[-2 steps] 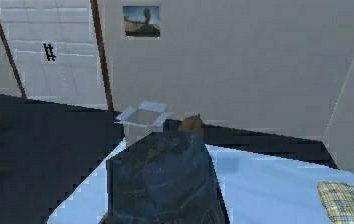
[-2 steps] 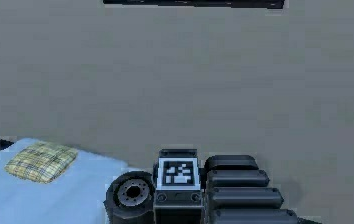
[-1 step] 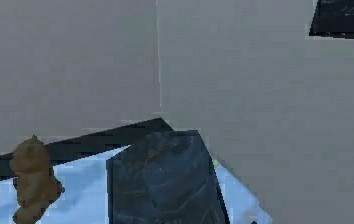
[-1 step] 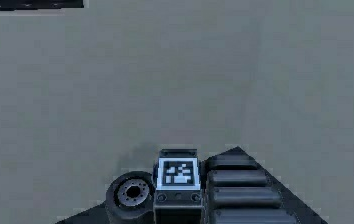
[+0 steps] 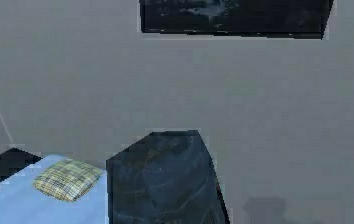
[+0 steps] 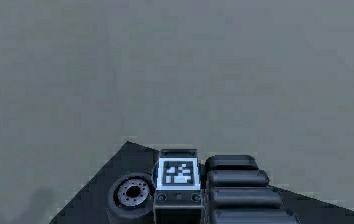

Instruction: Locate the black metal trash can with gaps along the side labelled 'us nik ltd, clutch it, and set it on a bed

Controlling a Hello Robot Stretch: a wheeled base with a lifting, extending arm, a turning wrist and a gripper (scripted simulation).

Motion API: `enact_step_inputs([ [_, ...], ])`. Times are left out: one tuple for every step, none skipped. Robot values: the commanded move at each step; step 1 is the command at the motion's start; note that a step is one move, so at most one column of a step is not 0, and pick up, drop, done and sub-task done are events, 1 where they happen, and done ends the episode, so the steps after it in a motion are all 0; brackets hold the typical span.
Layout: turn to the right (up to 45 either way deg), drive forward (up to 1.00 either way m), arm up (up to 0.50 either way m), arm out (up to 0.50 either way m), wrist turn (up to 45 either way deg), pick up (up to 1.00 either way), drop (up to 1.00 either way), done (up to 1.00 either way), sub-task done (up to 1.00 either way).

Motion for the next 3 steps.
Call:
enact_step_inputs([
  [-45.0,0.0,0.0,0.0,0.0,0.0,0.0,0.0,0.0],
  [-45.0,0.0,0.0,0.0,0.0,0.0,0.0,0.0,0.0],
  [-33.0,0.0,0.0,0.0,0.0,0.0,0.0,0.0,0.0],
])
